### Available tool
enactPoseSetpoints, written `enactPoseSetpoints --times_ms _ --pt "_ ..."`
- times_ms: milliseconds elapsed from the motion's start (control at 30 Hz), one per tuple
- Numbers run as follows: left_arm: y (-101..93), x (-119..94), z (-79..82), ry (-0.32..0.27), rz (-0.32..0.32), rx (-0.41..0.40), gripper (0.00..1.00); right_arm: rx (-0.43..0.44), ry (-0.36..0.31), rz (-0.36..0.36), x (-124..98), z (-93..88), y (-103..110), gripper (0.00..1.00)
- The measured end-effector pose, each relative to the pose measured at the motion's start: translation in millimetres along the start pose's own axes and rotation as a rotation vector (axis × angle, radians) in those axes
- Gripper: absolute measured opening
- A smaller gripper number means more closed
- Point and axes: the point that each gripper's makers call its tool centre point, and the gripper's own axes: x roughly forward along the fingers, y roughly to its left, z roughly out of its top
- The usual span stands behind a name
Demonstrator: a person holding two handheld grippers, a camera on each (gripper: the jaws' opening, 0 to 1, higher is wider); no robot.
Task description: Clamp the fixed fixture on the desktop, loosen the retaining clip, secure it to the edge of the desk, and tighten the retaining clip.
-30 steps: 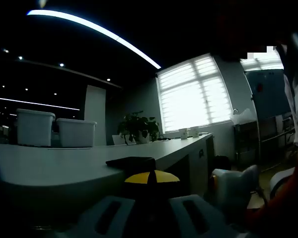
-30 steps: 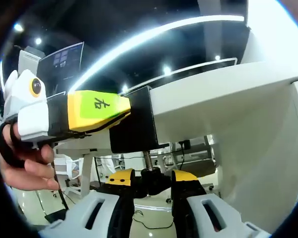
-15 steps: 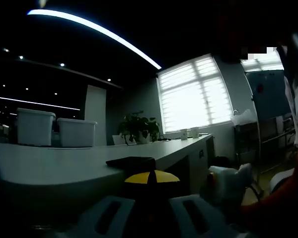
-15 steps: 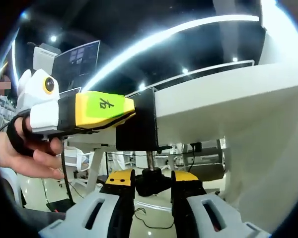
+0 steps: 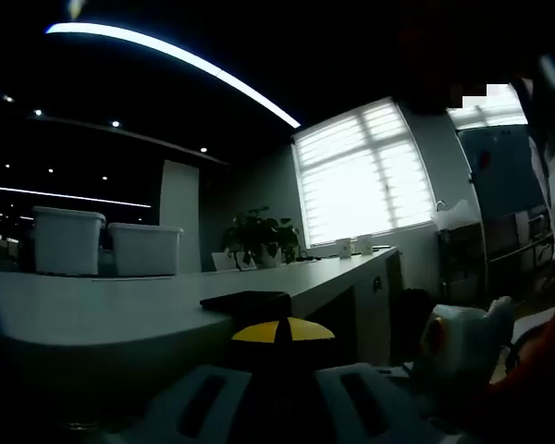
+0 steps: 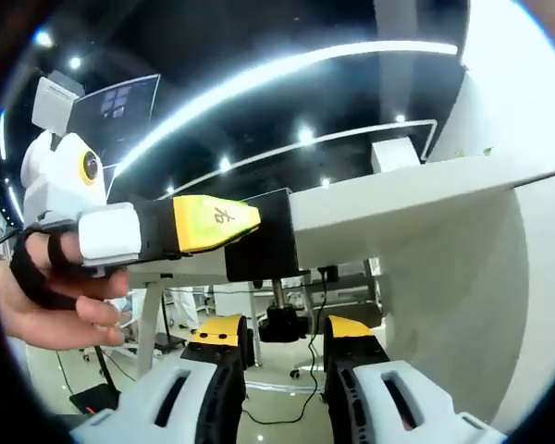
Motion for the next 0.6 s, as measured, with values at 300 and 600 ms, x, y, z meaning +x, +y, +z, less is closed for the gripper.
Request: enactPoseSetpoints --times_ms 300,600 --pt "-0.1 0.1 0.3 0.002 0.015 -0.011 0.01 -0.016 0.006 -0.030 10.9 1.7 2.1 0.32" --pt "-0.7 0.4 0.9 -0.006 0.014 -0.021 0.01 0.006 0.021 -0.043 23.6 -4.6 6.1 0.30"
